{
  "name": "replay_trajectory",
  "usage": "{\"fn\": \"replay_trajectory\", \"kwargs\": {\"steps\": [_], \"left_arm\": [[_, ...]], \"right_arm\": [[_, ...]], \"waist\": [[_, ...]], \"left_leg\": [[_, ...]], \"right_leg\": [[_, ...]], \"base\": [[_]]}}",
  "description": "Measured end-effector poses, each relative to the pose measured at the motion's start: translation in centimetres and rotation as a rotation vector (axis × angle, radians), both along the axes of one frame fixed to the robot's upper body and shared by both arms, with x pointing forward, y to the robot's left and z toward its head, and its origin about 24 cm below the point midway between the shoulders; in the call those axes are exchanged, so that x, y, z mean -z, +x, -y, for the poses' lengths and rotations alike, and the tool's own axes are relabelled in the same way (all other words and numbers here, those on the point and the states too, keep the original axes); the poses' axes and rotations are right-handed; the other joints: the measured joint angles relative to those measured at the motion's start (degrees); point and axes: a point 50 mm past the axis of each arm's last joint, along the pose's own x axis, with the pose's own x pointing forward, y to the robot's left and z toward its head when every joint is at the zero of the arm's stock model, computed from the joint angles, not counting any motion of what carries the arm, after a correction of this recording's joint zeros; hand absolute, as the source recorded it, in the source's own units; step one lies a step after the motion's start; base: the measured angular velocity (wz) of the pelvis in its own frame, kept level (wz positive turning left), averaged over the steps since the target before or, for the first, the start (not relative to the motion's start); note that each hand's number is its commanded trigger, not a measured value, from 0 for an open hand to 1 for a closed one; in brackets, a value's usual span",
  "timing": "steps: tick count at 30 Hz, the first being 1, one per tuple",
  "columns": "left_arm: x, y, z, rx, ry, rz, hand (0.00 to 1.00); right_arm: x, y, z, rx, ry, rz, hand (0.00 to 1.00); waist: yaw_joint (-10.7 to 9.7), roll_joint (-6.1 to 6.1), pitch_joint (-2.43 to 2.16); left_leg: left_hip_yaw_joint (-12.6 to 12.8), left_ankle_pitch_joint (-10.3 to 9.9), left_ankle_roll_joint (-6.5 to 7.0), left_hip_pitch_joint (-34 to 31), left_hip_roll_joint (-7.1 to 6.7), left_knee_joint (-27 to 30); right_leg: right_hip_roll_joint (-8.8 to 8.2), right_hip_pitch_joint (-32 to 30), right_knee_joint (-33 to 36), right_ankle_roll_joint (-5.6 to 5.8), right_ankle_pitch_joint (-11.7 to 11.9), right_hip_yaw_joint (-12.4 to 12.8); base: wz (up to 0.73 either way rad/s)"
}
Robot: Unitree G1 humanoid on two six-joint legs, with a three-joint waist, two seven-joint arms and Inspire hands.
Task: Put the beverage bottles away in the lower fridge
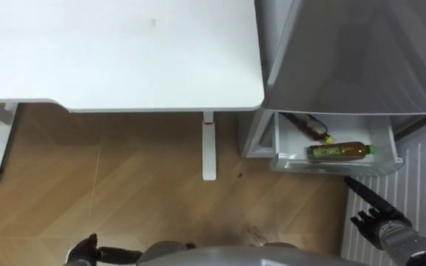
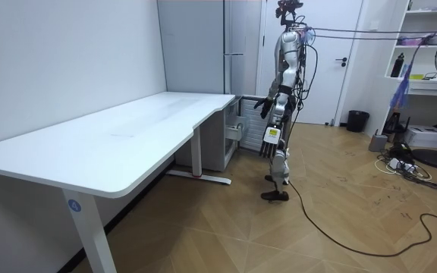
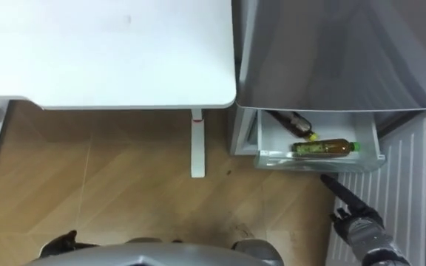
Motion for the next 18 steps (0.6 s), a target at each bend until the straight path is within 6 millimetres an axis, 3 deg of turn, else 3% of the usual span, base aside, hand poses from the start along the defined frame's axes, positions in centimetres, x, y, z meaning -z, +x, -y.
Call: {"fn": "replay_trajectory", "kwargs": {"steps": [4, 11, 15, 18], "left_arm": [[0.0, -0.6, -0.3, 0.013, 0.012, -0.029, 0.0], [0.0, -1.1, -0.4, 0.03, 0.021, -0.059, 0.0], [0.0, -0.9, -0.5, 0.051, 0.025, -0.067, 0.0], [-0.1, 0.1, -0.5, 0.062, 0.018, -0.049, 0.0]], "right_arm": [[0.0, -0.1, -0.1, -0.022, -0.001, -0.015, 0.0], [0.1, -0.1, 0.0, -0.021, -0.005, -0.026, 0.0], [0.1, 0.1, -0.1, -0.015, 0.0, -0.021, 0.0], [-0.3, 1.3, 0.0, 0.018, 0.015, 0.009, 0.0]], "waist": [[0.0, 0.43, -0.25], [0.0, 0.61, -0.2], [-0.3, 0.87, -0.11], [-0.3, 1.43, -0.01]], "left_leg": [[-0.4, 0.0, -0.01, 0.0, -0.01, 0.2], [-1.2, 0.0, -0.02, 0.0, -0.03, 0.5], [-1.5, -0.1, -0.07, -1.2, 0.02, 1.3], [-1.5, -0.6, -0.1, -4.2, 0.2, 3.7]], "right_leg": [[-0.06, 0.0, 0.0, -0.1, -0.1, -0.5], [-0.05, 0.4, 0.2, -0.17, -0.3, -0.8], [-0.12, -0.2, 0.3, -0.22, -0.5, -1.4], [-0.35, -2.8, 2.6, -0.54, -1.0, -1.5]], "base": [[0.06], [0.05], [0.08], [0.0]]}}
